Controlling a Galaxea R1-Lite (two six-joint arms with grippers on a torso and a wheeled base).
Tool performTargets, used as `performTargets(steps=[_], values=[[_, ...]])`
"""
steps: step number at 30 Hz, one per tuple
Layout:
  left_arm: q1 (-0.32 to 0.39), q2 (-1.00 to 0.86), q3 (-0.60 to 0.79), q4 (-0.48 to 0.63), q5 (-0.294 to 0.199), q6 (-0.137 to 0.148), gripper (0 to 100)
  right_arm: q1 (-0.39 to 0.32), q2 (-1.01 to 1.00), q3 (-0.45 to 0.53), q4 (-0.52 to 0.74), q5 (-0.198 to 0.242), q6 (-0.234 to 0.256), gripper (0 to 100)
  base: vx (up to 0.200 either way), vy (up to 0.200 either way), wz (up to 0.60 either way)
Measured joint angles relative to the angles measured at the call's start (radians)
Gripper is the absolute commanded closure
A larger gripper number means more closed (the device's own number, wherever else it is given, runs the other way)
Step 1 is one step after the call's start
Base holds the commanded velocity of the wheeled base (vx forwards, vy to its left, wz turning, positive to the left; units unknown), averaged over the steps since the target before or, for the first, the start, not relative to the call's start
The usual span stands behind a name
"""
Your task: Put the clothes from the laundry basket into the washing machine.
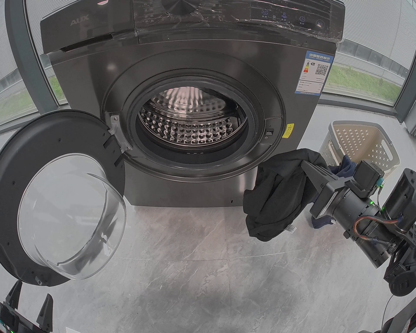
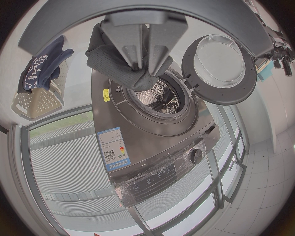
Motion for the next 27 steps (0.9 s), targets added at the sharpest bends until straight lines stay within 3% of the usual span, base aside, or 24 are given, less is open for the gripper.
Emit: performTargets(steps=[11,20,27], values=[[0.001,0.0,0.0,0.0,0.002,0.008,0,0.01,0.005,-0.001,0.001,0.001,0.004,100,0.0,0.0,0.0],[0.002,0.0,0.0,-0.003,0.001,0.021,0,0.061,0.041,-0.038,0.001,0.008,0.005,100,0.0,0.0,0.0],[0.002,0.0,0.0,-0.004,-0.008,0.057,0,0.103,0.107,-0.094,-0.032,0.008,0.026,100,0.0,0.0,0.0]])
